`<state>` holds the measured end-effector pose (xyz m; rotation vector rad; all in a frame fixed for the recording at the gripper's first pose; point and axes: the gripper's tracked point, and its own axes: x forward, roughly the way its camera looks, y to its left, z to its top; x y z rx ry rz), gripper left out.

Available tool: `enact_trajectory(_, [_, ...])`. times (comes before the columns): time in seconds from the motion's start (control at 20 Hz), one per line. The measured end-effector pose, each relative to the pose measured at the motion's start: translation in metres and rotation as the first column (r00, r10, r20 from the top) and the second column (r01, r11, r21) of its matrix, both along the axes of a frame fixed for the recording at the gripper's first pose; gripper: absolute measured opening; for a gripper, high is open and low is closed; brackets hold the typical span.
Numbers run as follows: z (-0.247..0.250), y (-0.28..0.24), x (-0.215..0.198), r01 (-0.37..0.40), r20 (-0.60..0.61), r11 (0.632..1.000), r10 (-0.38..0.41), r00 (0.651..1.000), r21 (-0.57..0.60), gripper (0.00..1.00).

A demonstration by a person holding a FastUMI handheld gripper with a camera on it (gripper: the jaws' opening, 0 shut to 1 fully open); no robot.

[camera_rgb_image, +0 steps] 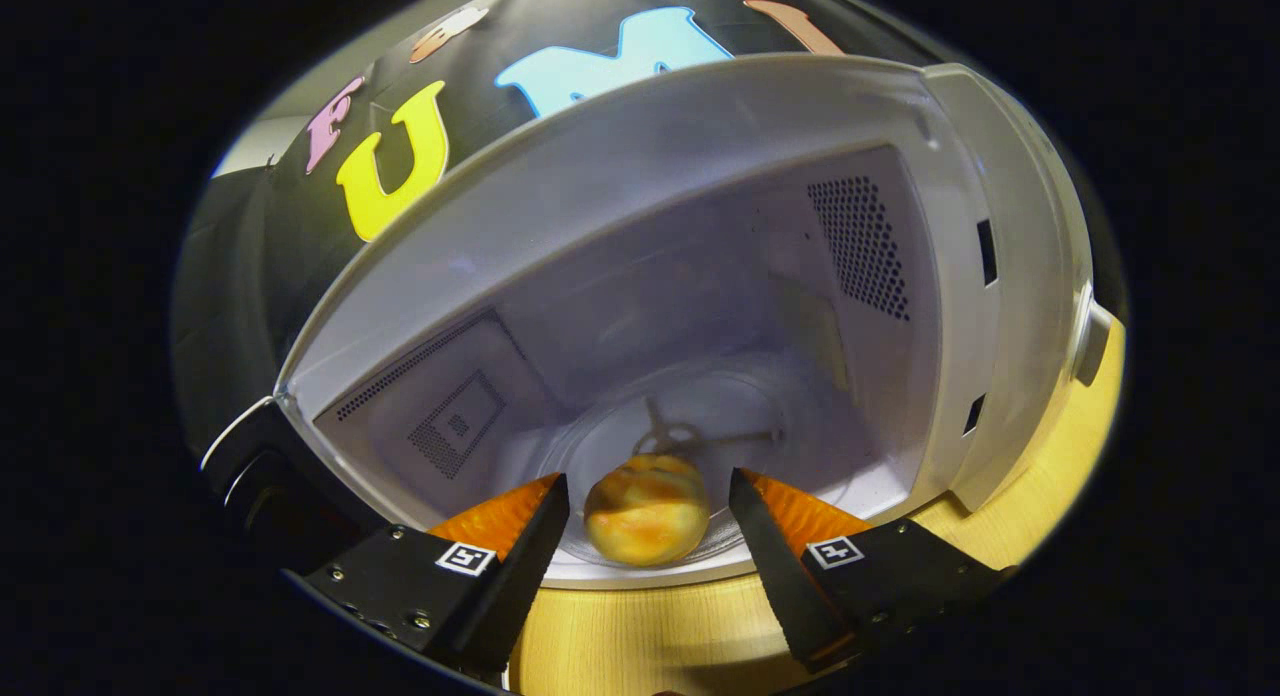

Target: Open the microwave, put the food inside, and close the microwave door.

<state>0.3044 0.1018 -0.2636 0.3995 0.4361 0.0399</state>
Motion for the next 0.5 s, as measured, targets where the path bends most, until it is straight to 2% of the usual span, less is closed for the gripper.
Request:
enact_trajectory(0.2, [0.03, -0.002, -0.024, -0.044, 0.044, 0.996, 0.047, 0.998, -0.075, 0.98])
enact_trajectory(0.5, [0.091, -0.005, -0.088, -0.081, 0.129, 0.986, 0.101, 0.986, -0.148, 0.97])
